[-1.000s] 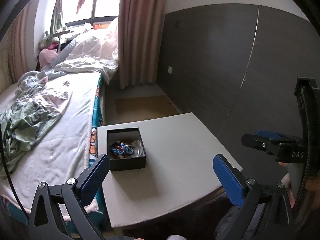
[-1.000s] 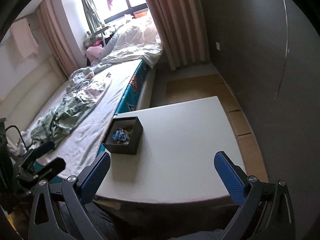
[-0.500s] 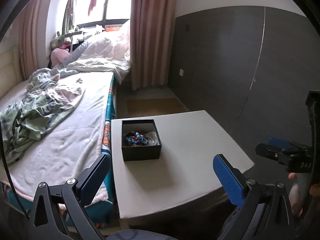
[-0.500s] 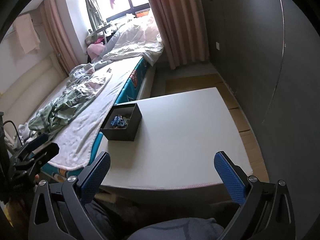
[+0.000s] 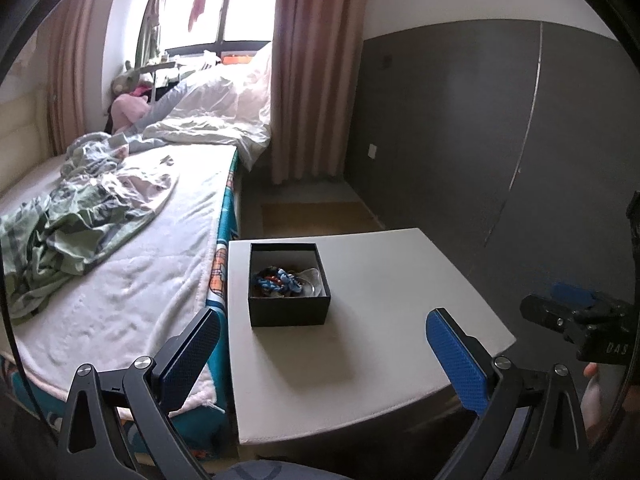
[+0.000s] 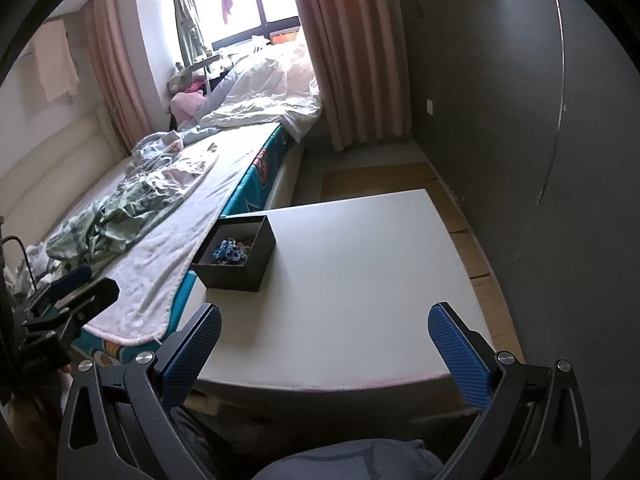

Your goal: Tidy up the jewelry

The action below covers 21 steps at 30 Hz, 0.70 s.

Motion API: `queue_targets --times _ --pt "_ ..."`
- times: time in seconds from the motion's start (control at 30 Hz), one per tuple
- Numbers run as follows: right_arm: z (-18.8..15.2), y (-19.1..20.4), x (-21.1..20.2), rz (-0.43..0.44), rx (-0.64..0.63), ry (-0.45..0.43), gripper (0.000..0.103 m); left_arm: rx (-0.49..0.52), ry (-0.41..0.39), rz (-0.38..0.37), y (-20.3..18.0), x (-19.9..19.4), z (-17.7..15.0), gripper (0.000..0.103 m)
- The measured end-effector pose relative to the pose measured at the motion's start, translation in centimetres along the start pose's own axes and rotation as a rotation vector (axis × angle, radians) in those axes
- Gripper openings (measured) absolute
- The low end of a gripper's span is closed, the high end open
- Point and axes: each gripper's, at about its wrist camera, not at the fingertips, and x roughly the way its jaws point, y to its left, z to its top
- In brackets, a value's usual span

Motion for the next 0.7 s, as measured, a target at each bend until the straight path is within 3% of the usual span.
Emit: queue_targets --times 0.7 --pt "0.20 0.01 0.98 -0.021 -0.004 0.003 0.103 -0.018 0.015 0.010 0.60 0.13 0.12 0.102"
